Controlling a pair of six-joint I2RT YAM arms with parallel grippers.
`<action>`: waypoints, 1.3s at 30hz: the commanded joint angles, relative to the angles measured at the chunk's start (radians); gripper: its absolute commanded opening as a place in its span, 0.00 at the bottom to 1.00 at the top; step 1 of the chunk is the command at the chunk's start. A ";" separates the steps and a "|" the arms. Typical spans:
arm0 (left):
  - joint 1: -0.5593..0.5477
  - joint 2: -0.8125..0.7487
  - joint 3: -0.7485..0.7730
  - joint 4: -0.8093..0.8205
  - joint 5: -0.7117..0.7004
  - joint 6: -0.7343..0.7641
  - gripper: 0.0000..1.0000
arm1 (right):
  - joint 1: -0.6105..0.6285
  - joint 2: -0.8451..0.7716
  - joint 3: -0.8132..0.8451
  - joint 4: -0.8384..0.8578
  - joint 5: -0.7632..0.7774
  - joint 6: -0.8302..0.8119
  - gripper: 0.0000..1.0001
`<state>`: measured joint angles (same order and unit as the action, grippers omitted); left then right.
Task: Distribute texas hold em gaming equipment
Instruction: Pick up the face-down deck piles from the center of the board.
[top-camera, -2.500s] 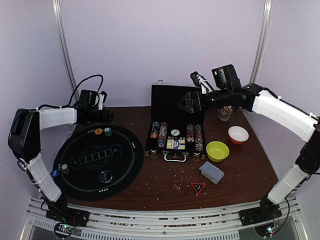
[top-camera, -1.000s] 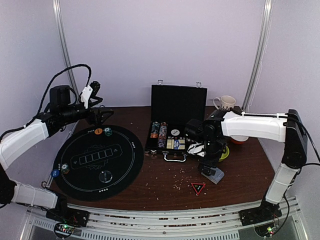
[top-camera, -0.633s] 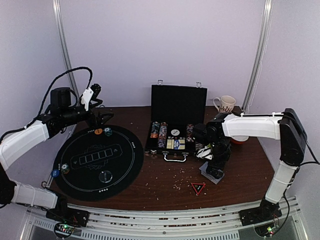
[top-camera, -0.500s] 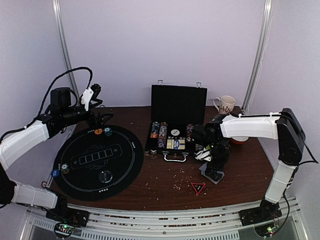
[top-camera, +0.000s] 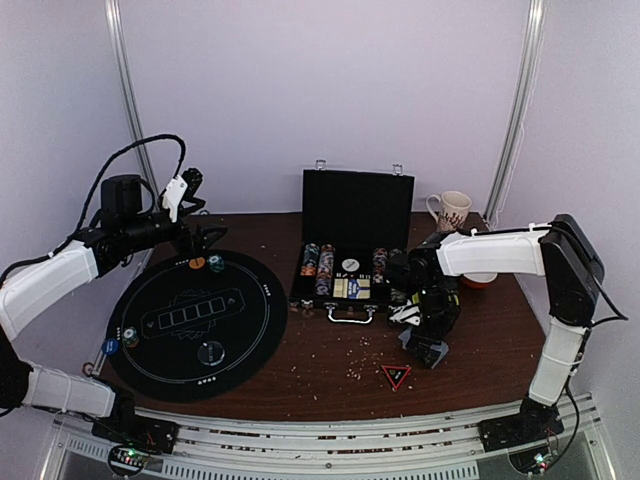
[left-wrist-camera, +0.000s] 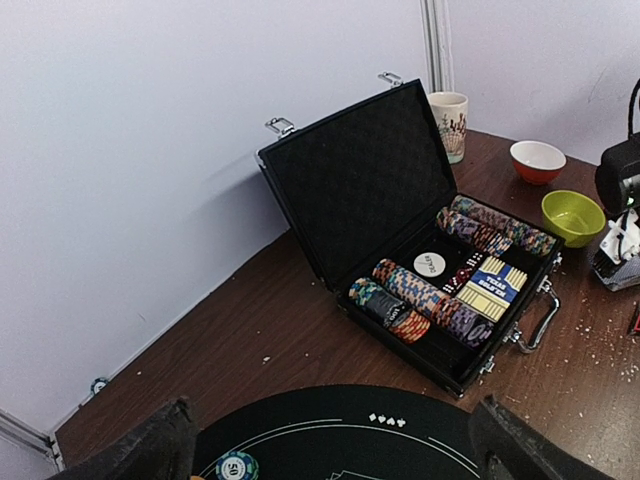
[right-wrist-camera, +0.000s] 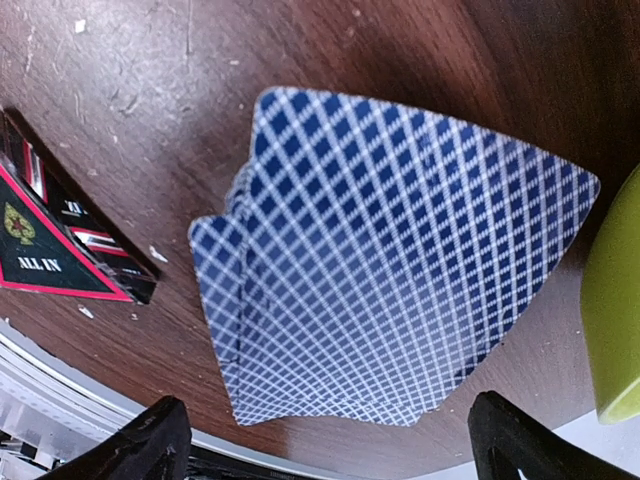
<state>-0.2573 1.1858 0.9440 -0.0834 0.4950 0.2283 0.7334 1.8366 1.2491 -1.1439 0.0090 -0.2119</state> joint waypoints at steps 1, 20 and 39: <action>-0.006 0.006 -0.010 0.020 0.015 0.018 0.98 | -0.002 0.014 -0.017 0.007 -0.023 0.007 1.00; -0.006 0.017 -0.013 0.021 0.014 0.021 0.98 | -0.015 0.053 -0.025 0.076 0.019 0.015 0.95; -0.006 0.008 -0.016 0.015 -0.005 0.031 0.98 | -0.010 0.093 -0.009 0.103 0.071 0.052 0.71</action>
<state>-0.2573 1.1969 0.9375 -0.0834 0.4934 0.2436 0.7212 1.9079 1.2324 -1.0477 0.0452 -0.1825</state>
